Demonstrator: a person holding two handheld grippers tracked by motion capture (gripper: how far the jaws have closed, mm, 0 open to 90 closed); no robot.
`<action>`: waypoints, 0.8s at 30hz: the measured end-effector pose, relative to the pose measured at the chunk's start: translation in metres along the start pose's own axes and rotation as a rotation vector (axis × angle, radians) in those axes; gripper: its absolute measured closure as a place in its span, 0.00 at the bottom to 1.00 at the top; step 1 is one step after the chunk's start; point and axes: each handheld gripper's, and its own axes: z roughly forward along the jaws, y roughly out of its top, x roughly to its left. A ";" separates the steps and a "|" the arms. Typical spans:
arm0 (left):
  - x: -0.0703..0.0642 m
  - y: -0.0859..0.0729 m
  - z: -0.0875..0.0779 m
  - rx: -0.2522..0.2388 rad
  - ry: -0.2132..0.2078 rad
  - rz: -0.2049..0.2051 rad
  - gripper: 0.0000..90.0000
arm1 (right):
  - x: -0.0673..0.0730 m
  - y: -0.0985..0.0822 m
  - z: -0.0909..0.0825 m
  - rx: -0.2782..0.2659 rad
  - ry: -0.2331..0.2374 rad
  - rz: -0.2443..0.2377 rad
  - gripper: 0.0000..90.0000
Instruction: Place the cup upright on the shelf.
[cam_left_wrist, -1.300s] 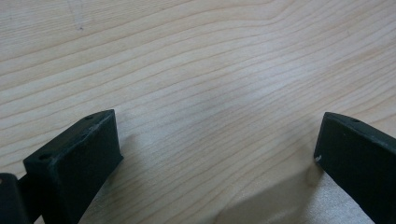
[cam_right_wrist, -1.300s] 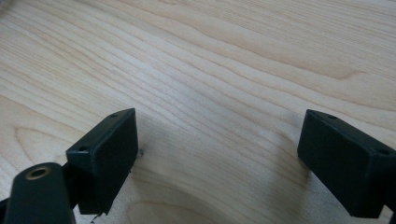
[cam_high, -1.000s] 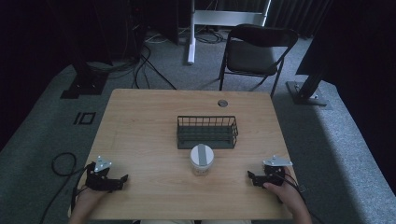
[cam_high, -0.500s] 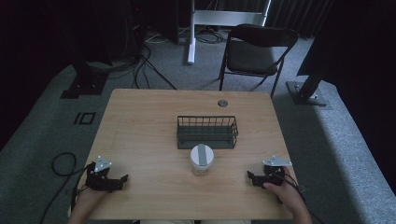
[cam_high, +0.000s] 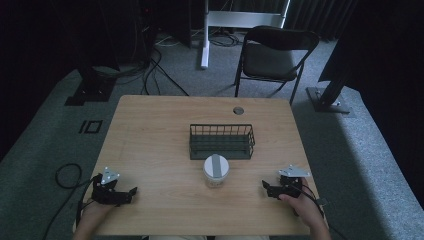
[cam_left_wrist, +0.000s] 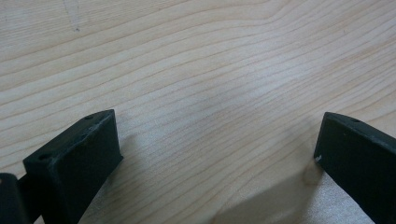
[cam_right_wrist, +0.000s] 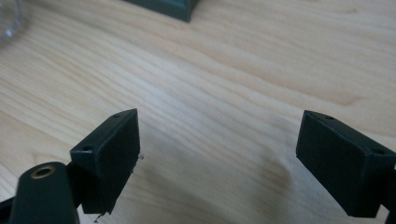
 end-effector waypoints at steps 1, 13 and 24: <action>0.000 0.000 0.000 0.000 0.000 0.000 0.01 | 0.000 0.000 0.000 0.000 0.000 0.000 0.15; 0.000 0.000 0.000 0.002 0.000 0.000 0.01 | 0.015 0.011 -0.002 -0.018 0.045 -0.045 0.15; 0.000 0.000 0.000 0.000 0.000 0.000 0.01 | 0.032 0.017 0.001 -0.045 0.115 -0.075 0.15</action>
